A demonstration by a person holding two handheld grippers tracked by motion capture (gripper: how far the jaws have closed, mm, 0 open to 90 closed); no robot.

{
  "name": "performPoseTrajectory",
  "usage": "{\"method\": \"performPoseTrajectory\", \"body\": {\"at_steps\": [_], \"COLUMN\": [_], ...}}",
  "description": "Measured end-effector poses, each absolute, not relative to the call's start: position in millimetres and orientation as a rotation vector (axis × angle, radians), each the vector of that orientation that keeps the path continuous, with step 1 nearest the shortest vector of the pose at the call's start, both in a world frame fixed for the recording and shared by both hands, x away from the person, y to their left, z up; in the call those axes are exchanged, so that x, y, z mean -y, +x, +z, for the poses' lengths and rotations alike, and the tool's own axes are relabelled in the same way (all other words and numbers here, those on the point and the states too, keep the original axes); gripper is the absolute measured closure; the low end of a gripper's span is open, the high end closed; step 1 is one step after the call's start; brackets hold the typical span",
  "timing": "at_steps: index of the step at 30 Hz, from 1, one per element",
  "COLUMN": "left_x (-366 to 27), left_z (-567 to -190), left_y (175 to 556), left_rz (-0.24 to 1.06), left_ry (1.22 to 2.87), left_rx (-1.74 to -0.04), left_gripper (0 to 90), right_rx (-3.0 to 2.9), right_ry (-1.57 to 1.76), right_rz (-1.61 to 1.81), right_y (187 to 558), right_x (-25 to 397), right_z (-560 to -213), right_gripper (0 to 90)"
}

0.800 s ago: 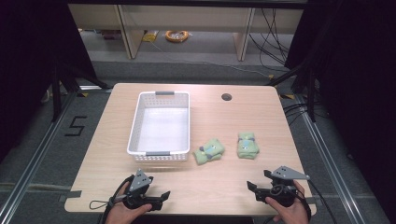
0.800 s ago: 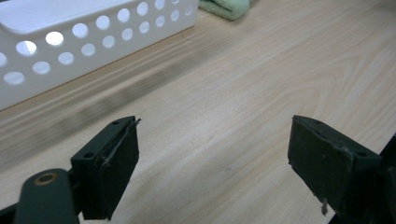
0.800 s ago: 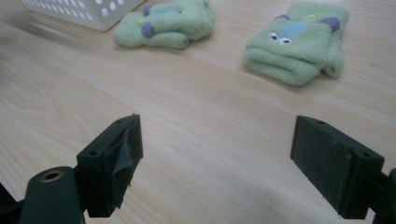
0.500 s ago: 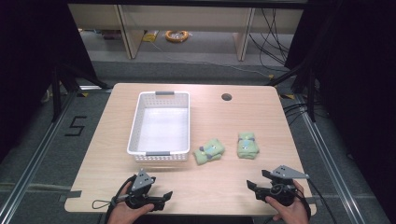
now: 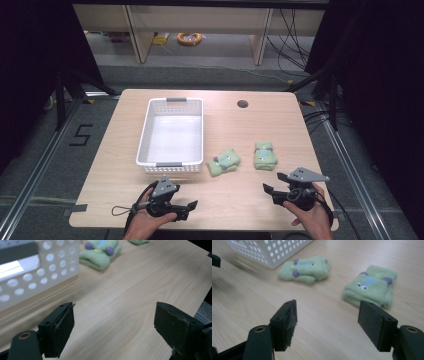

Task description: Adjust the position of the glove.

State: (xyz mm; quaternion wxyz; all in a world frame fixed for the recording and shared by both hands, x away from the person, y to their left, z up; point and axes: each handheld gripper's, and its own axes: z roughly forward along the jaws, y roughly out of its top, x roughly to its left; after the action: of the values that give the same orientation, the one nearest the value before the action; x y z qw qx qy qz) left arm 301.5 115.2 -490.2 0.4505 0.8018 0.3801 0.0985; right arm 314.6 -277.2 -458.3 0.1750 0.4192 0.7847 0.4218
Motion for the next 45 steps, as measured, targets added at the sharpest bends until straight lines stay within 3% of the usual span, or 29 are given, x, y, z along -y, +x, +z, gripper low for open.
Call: {"method": "performPoseTrajectory", "body": {"at_steps": [10,20,36,45], "left_x": [-76.2,-45.7,-21.8,-17.8], "left_z": [-489.9,-498.2,-502.9,-509.2], "left_y": [319.0,348.8,370.0,377.1], "left_rz": [0.228,0.314,0.382,0.386], "left_ry": [1.995,2.056,2.188,2.167], "left_rx": [-0.892,-0.885,-0.896,-0.956], "left_gripper": [25.0,36.2,38.5,39.7], "right_rx": [-2.268,-2.355,-2.424,-2.451], "right_ry": [1.171,1.181,1.182,1.165], "right_rz": [1.189,1.145,1.059,1.045], "right_y": [344.1,387.7,435.5,449.2], "right_x": [253.6,223.1,204.1,194.9], "right_z": [-444.2,-453.1,-469.5,-474.8], "right_gripper": [36.6,49.3,56.0,58.1]}}
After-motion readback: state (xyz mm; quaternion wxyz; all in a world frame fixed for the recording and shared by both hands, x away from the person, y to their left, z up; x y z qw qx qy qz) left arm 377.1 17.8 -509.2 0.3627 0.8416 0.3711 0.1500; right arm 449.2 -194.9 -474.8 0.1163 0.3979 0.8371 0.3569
